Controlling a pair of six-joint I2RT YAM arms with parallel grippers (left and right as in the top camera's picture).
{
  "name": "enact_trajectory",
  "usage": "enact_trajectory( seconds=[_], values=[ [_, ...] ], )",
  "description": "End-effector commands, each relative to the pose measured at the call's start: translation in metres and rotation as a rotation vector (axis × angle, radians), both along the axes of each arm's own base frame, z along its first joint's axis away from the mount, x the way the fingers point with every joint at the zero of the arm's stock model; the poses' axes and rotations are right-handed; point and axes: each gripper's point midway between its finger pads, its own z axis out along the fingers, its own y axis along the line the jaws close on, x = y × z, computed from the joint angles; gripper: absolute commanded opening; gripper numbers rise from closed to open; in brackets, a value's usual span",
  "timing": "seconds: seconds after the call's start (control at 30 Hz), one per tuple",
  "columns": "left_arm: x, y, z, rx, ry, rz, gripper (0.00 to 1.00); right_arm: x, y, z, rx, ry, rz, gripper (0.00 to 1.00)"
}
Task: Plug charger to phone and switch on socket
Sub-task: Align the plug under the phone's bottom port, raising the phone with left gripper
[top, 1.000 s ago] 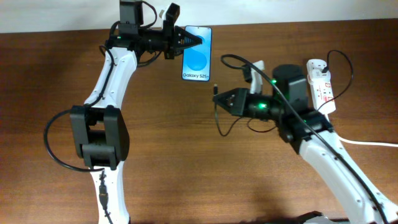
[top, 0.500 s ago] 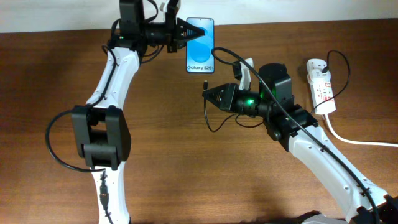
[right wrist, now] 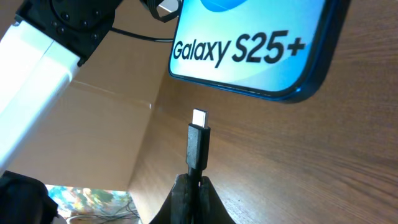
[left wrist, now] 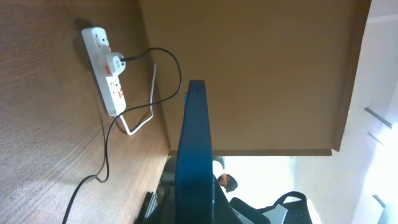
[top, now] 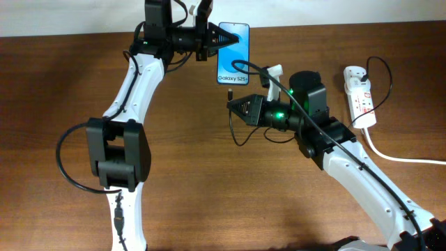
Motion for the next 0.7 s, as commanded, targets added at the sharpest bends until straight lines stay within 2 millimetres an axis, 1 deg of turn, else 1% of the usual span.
enact_trajectory(
  seconds=[0.0,0.2,0.4,0.67],
  values=[
    [-0.002,0.002,0.008,-0.012,-0.01,-0.014,0.0,-0.004,0.001,0.003,-0.034,-0.067,0.02,0.04],
    [-0.003,0.002,0.008,-0.013,-0.009,-0.017,0.0,-0.001,-0.006,0.0,-0.079,-0.071,-0.016,0.04],
    [-0.005,0.001,0.009,-0.019,-0.009,-0.032,0.0,0.002,-0.005,0.011,-0.071,-0.093,-0.016,0.04],
    [-0.006,0.0,0.009,-0.019,-0.017,-0.035,0.0,0.002,-0.004,0.015,-0.064,-0.1,-0.014,0.04]
  ],
)
